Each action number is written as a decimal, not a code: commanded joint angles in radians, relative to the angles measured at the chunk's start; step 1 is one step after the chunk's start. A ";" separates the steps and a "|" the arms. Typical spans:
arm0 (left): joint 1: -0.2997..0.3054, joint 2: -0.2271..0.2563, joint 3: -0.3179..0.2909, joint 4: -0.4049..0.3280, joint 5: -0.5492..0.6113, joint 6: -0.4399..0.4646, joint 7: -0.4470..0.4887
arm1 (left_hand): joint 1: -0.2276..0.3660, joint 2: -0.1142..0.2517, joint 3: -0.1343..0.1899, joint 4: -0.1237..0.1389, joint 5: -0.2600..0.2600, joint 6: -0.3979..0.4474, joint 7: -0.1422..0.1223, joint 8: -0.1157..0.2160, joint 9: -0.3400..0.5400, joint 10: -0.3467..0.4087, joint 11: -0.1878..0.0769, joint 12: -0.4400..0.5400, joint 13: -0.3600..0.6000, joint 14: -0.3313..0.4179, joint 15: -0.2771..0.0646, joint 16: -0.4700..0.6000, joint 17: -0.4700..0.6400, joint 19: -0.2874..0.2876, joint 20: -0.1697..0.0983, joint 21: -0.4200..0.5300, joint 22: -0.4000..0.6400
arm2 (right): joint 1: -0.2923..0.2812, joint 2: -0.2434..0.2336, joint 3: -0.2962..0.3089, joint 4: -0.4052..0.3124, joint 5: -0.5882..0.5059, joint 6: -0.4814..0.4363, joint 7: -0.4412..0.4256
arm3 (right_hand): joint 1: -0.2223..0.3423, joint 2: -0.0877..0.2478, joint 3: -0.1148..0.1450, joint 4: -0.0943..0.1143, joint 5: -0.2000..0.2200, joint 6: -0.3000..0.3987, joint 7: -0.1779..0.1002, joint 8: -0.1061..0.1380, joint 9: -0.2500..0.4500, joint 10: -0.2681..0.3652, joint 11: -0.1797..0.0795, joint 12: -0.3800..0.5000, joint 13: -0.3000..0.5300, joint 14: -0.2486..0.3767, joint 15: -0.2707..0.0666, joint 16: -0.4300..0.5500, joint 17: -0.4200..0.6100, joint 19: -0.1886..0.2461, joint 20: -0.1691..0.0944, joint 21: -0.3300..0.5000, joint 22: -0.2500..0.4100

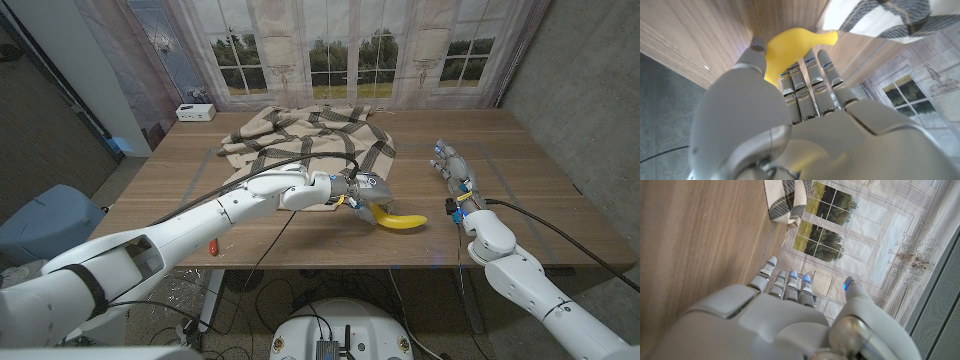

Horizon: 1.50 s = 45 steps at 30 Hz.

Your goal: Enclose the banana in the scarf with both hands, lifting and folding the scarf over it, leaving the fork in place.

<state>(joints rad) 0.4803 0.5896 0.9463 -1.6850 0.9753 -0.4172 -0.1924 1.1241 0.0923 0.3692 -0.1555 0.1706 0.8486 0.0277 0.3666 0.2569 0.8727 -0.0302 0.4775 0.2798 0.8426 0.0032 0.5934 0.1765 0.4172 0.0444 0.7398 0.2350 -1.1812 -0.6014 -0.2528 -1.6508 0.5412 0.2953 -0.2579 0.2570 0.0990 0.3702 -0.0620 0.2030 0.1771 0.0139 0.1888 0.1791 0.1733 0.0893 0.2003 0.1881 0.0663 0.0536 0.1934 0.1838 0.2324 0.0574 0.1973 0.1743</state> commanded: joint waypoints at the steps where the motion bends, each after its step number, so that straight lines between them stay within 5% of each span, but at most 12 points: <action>1: 0.047 0.024 -0.062 -0.065 0.007 0.121 0.095 | 0.111 0.102 0.030 0.033 0.009 0.079 -0.011 0.013 0.010 0.073 -0.075 0.010 0.117 0.119 -0.206 0.008 0.235 -0.003 0.003 0.006 0.003 | 0.006 0.002 -0.003 0.008 0.002 0.014 0.013 | -0.006 0.003 0.000 -0.004 0.001 0.007 0.002 0.002 0.002 0.009 -0.001 0.005 0.005 0.004 0.002 0.003 0.002 0.013 -0.001 0.005 0.002; 25: 0.157 0.079 -0.175 -0.182 -0.002 0.388 0.126 | 0.110 0.096 0.041 0.041 0.008 0.083 -0.017 0.017 0.020 0.069 -0.079 0.029 0.158 0.120 -0.208 0.005 0.243 -0.017 0.002 0.021 -0.001 | 0.047 0.007 -0.019 0.051 0.009 0.033 0.061 | -0.006 0.003 0.002 -0.009 0.001 0.012 0.000 0.003 0.002 0.012 0.000 0.004 0.005 0.010 0.007 0.003 0.002 0.014 0.004 0.005 0.002; 45: 0.184 0.108 -0.228 -0.177 -0.035 0.560 0.137 | 0.108 0.092 0.049 0.043 0.006 0.085 -0.017 0.015 0.021 0.069 -0.081 0.042 0.190 0.124 -0.211 0.004 0.250 -0.025 0.002 0.036 -0.005 | 0.122 0.018 -0.053 0.105 0.002 0.025 0.096 | 0.000 0.003 0.006 -0.017 0.001 0.020 -0.001 0.004 0.002 0.016 -0.002 0.004 0.006 0.014 0.011 0.002 0.000 0.015 0.007 0.004 0.002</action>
<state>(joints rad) 0.6532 0.6835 0.7448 -1.8679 0.9646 0.0218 -0.0621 1.1368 0.0795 0.3666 -0.1530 0.1725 0.8589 0.0380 0.3670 0.2576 0.8689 -0.0340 0.5127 0.2859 0.8467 0.0049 0.5918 0.2902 0.3977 0.0463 0.7696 0.2274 -1.1059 -0.5906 -0.2842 -1.5785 0.5484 0.3269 -0.1760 0.2570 0.0990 0.3729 -0.0731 0.2030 0.1877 0.0143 0.1888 0.1791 0.1825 0.0912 0.2003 0.1881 0.0752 0.0626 0.1934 0.1813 0.2359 0.0609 0.1973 0.1743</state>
